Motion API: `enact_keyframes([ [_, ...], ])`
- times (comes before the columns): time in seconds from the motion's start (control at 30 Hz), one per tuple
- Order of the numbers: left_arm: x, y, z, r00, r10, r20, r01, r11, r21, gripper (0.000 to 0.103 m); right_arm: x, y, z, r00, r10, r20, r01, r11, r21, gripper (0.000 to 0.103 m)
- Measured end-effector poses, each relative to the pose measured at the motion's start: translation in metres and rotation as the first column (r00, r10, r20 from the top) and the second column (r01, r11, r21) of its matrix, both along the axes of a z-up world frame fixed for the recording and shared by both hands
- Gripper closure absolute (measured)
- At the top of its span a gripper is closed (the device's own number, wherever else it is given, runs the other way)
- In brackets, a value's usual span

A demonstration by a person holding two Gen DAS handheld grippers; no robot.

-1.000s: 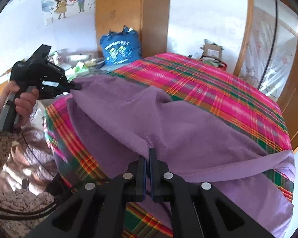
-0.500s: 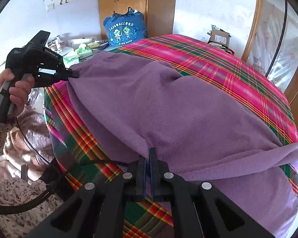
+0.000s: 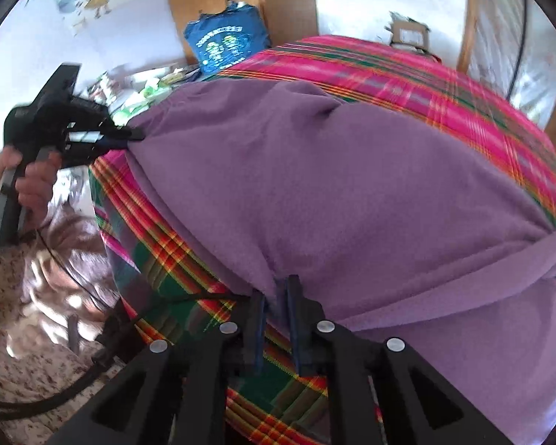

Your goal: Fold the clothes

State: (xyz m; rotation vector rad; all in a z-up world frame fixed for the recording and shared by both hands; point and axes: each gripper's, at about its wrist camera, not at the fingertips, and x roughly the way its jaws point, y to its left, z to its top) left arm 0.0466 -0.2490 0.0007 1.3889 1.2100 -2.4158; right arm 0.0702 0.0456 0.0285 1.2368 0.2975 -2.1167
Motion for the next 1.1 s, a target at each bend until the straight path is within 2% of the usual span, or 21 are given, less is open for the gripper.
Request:
enact_keyframes([
  [0.17, 0.021, 0.002, 0.023, 0.998, 0.034, -0.045, -0.039, 0.995, -0.096, 0.088, 0.0, 0.011, 0.004, 0.998, -0.036, 0.049, 0.039, 0.997, -0.061, 0.089],
  [0.27, 0.029, 0.011, 0.039, 0.995, 0.025, -0.099, -0.034, 0.995, -0.092, 0.086, 0.002, 0.016, 0.001, 0.995, -0.044, 0.089, 0.052, 0.994, -0.091, 0.084],
  [0.3, 0.03, 0.018, 0.045, 0.993, 0.009, -0.121, -0.021, 0.995, -0.1, 0.083, 0.002, 0.017, -0.003, 0.993, -0.053, 0.109, 0.063, 0.994, -0.093, 0.084],
  [0.37, 0.03, 0.033, 0.052, 0.99, -0.032, -0.139, 0.015, 0.992, -0.122, 0.082, 0.005, 0.016, -0.004, 0.992, -0.058, 0.115, 0.071, 0.991, -0.11, 0.084],
  [0.5, 0.02, 0.07, 0.053, 0.975, -0.166, -0.15, 0.148, 0.981, -0.129, 0.082, 0.015, 0.016, 0.0, 0.992, -0.054, 0.11, 0.07, 0.987, -0.148, 0.084],
  [0.67, 0.004, 0.116, 0.041, 0.939, -0.315, -0.134, 0.305, 0.948, -0.09, 0.082, 0.025, 0.039, 0.008, 0.991, -0.1, 0.086, 0.115, 0.977, -0.181, 0.084],
  [0.73, 0.001, 0.136, 0.038, 0.912, -0.386, -0.138, 0.375, 0.922, -0.097, 0.082, 0.026, 0.06, 0.011, 0.985, -0.154, 0.083, 0.168, 0.964, -0.206, 0.084],
  [0.83, 0.0, 0.166, 0.035, 0.842, -0.517, -0.152, 0.505, 0.856, -0.113, 0.082, 0.03, 0.099, 0.017, 0.964, -0.256, 0.075, 0.267, 0.935, -0.232, 0.084],
  [0.93, -0.001, 0.19, 0.033, 0.777, -0.611, -0.152, 0.592, 0.791, -0.157, 0.082, 0.039, 0.146, 0.017, 0.922, -0.381, 0.066, 0.385, 0.896, -0.222, 0.082],
  [0.97, -0.001, 0.196, 0.032, 0.762, -0.628, -0.159, 0.606, 0.778, -0.166, 0.082, 0.042, 0.161, 0.017, 0.905, -0.422, 0.061, 0.425, 0.882, -0.205, 0.081],
  [1.03, -0.003, 0.207, 0.028, 0.724, -0.67, -0.161, 0.649, 0.742, -0.167, 0.082, 0.05, 0.198, 0.017, 0.85, -0.524, 0.047, 0.524, 0.835, -0.168, 0.081],
  [1.07, -0.005, 0.21, 0.025, 0.714, -0.683, -0.154, 0.663, 0.73, -0.165, 0.082, 0.054, 0.215, 0.018, 0.822, -0.568, 0.039, 0.567, 0.809, -0.156, 0.081],
  [1.1, -0.008, 0.214, 0.022, 0.705, -0.693, -0.147, 0.674, 0.72, -0.163, 0.082, 0.059, 0.236, 0.021, 0.781, -0.624, 0.022, 0.621, 0.771, -0.139, 0.081],
])
